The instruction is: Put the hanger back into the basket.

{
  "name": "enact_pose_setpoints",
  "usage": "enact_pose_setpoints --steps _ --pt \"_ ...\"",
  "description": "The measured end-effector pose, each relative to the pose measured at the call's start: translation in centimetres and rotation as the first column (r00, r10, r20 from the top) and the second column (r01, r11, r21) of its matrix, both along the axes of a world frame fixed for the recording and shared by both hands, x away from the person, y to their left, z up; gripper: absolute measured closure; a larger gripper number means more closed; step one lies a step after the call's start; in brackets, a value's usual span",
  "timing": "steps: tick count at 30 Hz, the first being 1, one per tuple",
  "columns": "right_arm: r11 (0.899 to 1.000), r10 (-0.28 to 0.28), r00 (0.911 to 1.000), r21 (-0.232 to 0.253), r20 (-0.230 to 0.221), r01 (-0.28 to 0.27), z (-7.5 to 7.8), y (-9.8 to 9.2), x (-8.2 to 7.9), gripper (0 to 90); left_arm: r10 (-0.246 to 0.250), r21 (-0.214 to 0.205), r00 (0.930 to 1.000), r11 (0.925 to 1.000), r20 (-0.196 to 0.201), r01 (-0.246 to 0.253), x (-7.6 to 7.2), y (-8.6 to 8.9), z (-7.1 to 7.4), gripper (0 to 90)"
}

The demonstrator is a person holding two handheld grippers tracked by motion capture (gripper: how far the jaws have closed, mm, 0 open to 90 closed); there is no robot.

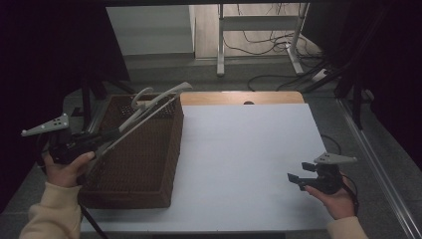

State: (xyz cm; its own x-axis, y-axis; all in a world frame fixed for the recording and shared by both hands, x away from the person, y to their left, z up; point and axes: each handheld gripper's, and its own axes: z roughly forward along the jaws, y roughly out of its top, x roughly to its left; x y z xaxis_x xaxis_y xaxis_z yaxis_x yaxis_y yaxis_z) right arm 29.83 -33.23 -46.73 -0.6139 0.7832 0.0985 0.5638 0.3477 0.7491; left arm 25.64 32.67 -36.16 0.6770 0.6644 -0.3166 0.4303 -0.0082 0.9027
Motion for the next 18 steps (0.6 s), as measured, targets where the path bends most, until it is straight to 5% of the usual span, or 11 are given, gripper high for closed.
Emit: enact_pose_setpoints --steps 18 --pt "1.000 0.000 1.0000 -0.003 -0.006 0.000 -0.1 0.1 0.0 24.7 0.035 -0.032 0.9982 0.9988 -0.049 -0.036 0.1 4.1 -3.2 81.9"
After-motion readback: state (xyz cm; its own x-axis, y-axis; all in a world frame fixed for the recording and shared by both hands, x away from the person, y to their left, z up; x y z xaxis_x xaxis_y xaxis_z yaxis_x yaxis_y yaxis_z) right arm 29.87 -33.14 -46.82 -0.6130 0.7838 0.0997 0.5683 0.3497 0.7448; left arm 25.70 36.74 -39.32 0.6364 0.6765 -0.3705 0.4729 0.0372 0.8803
